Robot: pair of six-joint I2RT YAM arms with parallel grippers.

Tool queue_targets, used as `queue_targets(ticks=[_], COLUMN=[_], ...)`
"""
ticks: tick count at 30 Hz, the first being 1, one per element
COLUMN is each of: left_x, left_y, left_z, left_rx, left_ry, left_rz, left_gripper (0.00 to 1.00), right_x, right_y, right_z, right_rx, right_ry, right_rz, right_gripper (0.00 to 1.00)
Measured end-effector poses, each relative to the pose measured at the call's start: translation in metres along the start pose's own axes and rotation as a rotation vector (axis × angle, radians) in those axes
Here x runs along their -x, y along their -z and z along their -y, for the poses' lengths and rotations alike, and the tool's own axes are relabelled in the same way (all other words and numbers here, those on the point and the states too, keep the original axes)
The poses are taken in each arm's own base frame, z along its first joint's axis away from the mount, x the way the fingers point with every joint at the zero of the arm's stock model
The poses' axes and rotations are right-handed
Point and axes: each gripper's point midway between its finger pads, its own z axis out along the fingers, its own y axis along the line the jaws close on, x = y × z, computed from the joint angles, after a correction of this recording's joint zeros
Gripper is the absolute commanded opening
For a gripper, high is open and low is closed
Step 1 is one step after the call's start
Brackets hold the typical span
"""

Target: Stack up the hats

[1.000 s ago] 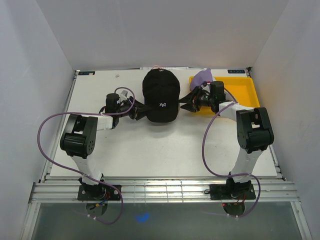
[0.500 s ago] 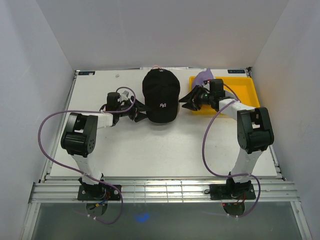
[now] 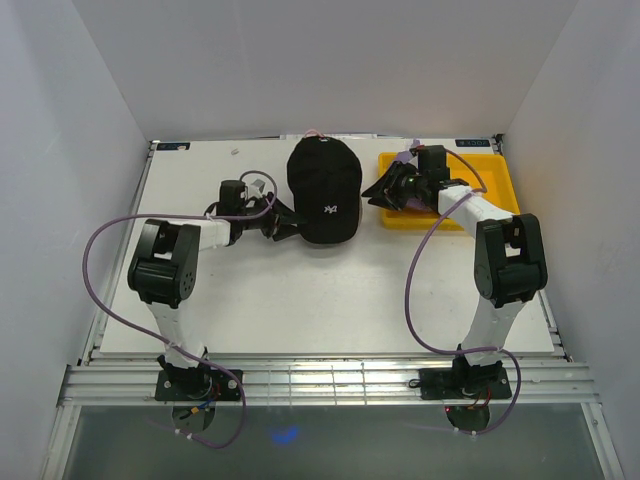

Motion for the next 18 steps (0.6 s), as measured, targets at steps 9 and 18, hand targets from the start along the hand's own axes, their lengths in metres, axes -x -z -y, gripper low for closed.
queue_targets(ticks=[9, 18], left_x=[-0.001, 0.000], left_y=[-0.006, -0.010], left_z=[0.002, -0.018], left_rx=[0.023, 0.088], left_ry=[-0.025, 0.001], left_rz=[-0.019, -0.016], left_gripper=[0.45, 0.64], right_x=[0.006, -0.001], right_y=[-0.007, -0.017], right_z=[0.009, 0.019], right_rx=[-0.075, -0.134], right_ry=[0.019, 0.050], right_rz=[0.019, -0.004], right_gripper=[0.35, 0.35])
